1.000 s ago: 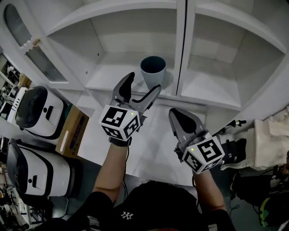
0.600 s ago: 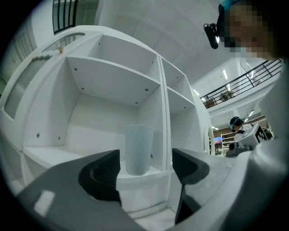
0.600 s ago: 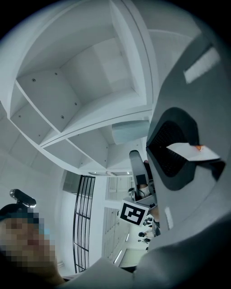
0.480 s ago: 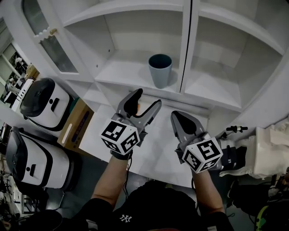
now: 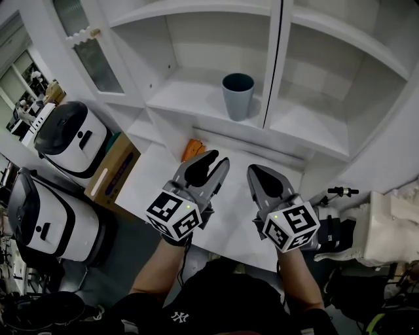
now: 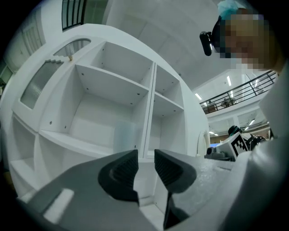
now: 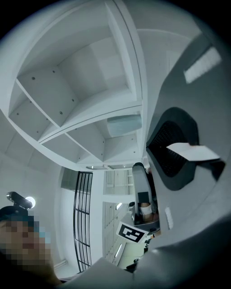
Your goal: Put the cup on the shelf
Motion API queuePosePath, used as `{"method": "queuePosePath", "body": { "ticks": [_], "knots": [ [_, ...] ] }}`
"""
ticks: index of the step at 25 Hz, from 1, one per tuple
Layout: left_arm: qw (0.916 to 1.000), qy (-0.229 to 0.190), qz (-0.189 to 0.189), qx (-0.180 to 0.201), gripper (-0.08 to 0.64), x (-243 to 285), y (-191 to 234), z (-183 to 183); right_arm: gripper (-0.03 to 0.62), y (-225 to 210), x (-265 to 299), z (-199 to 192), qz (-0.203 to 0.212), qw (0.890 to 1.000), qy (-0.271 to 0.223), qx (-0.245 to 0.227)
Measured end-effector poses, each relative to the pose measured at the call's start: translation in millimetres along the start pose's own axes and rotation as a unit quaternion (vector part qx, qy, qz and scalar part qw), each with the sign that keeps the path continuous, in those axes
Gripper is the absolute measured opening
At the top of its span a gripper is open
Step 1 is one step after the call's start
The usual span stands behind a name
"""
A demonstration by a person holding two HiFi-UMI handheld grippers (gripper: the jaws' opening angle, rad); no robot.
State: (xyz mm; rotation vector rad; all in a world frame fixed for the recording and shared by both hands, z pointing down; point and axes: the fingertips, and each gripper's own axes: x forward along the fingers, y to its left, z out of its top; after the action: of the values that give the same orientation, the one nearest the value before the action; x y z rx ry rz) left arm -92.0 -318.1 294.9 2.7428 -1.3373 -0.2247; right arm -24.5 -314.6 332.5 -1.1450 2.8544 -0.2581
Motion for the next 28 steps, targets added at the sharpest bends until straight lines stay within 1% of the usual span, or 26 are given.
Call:
{"method": "queuePosePath", "body": {
  "ticks": [3,8,16,22,28],
  "knots": [
    [0.9999,0.005,0.008,-0.007,0.077,-8,-9,-7,0.025,6,-5,0,0.010,1.000,0.000,-0.002],
    [0.9997,0.011,0.010,-0.020,0.002,-19,-26,-17,0.025,19,-13,-2,0.027,1.000,-0.003,-0.003],
    [0.9993,0.021,0.012,-0.028,0.000,-29,-49,-28,0.023,29,-29,1,0.037,0.999,-0.011,-0.007],
    [0.9991,0.019,0.024,-0.029,0.000,-33,-52,-29,0.021,32,-33,-4,0.036,0.999,-0.006,-0.017],
    [0.9992,0.018,0.023,-0.028,0.000,-33,-56,-28,0.021,33,-35,-1,0.035,0.999,-0.008,-0.020]
  ]
}}
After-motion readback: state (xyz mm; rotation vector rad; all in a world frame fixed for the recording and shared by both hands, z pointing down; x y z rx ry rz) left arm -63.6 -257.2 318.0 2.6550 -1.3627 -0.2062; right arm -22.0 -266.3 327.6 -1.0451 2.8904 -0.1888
